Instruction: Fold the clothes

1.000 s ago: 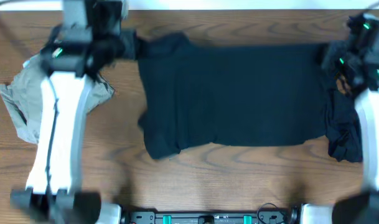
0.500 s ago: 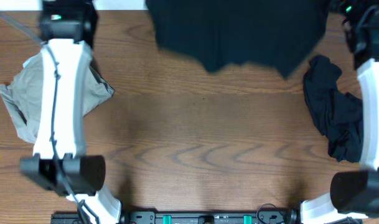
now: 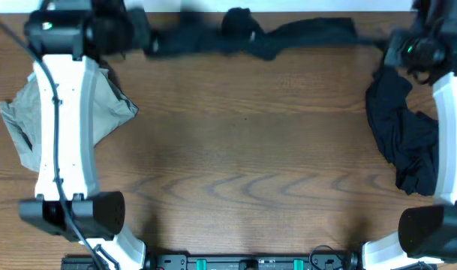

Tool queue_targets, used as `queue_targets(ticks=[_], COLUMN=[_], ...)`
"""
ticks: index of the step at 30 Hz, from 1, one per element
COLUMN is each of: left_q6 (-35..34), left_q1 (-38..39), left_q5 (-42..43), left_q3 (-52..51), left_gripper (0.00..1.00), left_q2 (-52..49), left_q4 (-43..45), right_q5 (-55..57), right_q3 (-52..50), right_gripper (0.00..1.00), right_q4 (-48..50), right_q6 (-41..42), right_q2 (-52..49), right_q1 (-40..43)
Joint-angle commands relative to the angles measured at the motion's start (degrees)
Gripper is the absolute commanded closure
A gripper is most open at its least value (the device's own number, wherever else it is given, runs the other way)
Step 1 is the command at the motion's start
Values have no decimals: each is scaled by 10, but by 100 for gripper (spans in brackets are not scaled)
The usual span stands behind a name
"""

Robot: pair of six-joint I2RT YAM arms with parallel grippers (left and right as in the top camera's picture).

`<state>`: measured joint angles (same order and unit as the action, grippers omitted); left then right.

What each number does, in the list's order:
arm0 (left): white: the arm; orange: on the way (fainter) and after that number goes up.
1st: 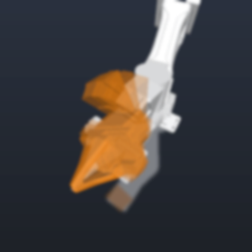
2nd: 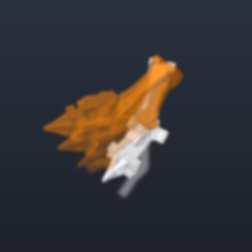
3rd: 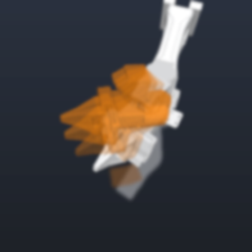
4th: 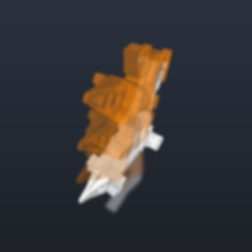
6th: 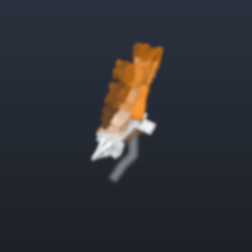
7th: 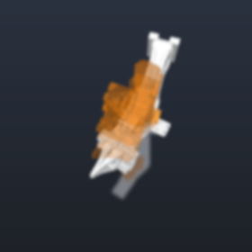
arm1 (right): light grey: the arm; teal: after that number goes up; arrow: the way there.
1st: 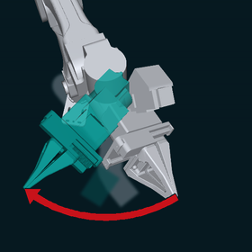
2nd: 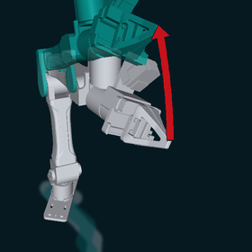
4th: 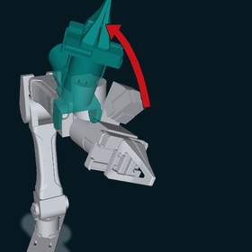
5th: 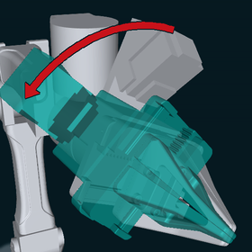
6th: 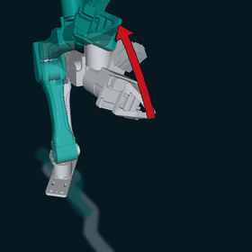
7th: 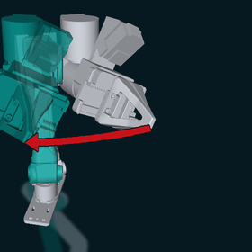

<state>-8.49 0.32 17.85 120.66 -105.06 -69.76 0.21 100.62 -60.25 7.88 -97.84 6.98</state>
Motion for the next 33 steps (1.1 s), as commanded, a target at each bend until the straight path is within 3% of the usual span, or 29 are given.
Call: queue_targets(ticks=[1, 8, 15, 33], left_q6=[32, 33, 36, 22], left_q1=[-8, -5, 18, 45], left_q5=[-31, -18, -16, -21], left_q3=[-46, -162, -253, -485], left_gripper=[94, 94, 94, 94], left_q2=[5, 5, 5, 51], left_q4=[-43, -123, -167, -126], right_q5=[30, 30, 30, 69], right_q3=[-63, -187, -237, -281], right_gripper=[99, 99, 99, 99], right_q4=[-13, -41, -88, -191], right_q6=[-11, -11, -11, 33], right_q2=[-3, -3, -3, -3], right_q1=[4, 4, 5, 5])
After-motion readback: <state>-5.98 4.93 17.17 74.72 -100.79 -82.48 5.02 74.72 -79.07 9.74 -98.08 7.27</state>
